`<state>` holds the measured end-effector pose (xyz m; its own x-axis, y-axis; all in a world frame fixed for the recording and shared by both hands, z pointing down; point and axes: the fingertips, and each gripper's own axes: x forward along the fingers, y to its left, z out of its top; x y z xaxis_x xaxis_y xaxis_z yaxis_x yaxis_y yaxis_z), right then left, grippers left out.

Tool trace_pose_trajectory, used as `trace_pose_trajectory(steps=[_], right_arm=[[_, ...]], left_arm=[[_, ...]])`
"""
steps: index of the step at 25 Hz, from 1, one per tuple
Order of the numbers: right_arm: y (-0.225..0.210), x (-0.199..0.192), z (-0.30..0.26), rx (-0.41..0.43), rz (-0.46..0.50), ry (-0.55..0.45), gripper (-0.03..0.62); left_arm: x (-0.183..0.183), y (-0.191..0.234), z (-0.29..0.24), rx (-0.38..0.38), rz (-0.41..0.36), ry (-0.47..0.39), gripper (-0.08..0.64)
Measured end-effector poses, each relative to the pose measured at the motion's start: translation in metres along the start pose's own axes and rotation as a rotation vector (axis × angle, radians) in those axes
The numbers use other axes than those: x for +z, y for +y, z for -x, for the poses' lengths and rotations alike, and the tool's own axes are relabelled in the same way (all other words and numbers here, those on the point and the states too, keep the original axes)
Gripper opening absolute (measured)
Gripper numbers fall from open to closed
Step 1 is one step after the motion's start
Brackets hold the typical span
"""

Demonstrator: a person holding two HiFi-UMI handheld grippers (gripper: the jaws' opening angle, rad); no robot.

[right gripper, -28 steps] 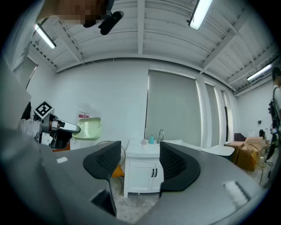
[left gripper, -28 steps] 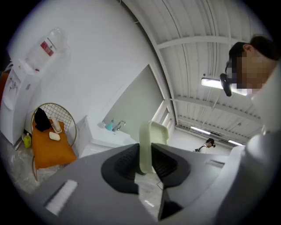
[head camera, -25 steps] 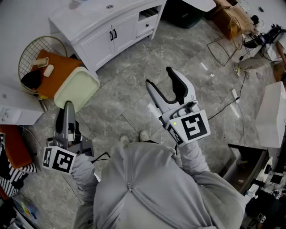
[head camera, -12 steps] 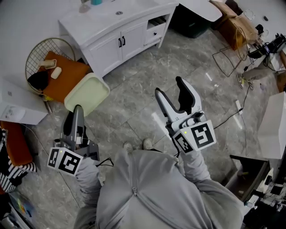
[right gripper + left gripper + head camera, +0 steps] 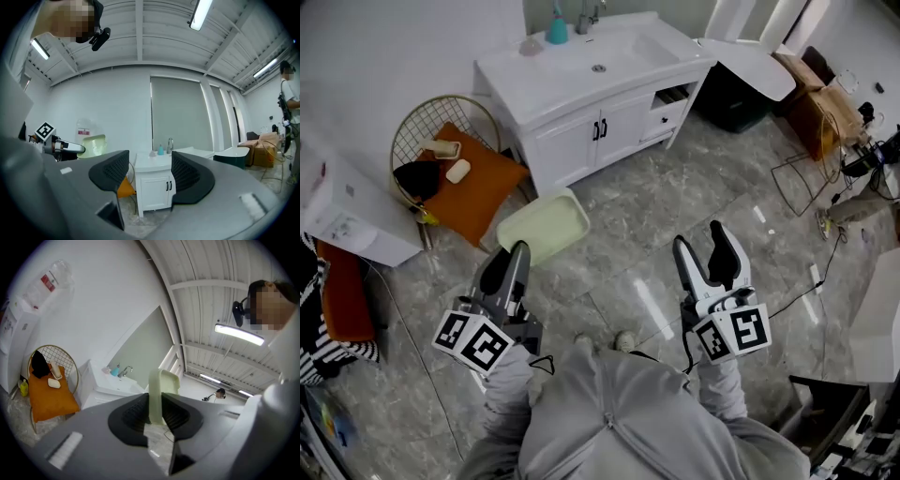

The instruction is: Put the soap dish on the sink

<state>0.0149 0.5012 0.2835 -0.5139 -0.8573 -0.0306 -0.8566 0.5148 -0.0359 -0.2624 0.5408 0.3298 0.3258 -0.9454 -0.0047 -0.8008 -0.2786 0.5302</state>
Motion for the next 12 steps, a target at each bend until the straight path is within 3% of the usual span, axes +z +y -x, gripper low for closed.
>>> trace_pose_trajectory(steps=[6,12], right_arm=[[0.002,-0.009,0.0,-0.06,-0.011,0.012,0.279],[-0.023,-0.01,-0.009,-0.113,-0.008,0.013,0.279]], left_arm=[[0.001,0.014,-0.016,-0.037,0.002,0.03,0.13],[0.001,0.018,-0.045,-0.058,-0.002,0.046,0.13]])
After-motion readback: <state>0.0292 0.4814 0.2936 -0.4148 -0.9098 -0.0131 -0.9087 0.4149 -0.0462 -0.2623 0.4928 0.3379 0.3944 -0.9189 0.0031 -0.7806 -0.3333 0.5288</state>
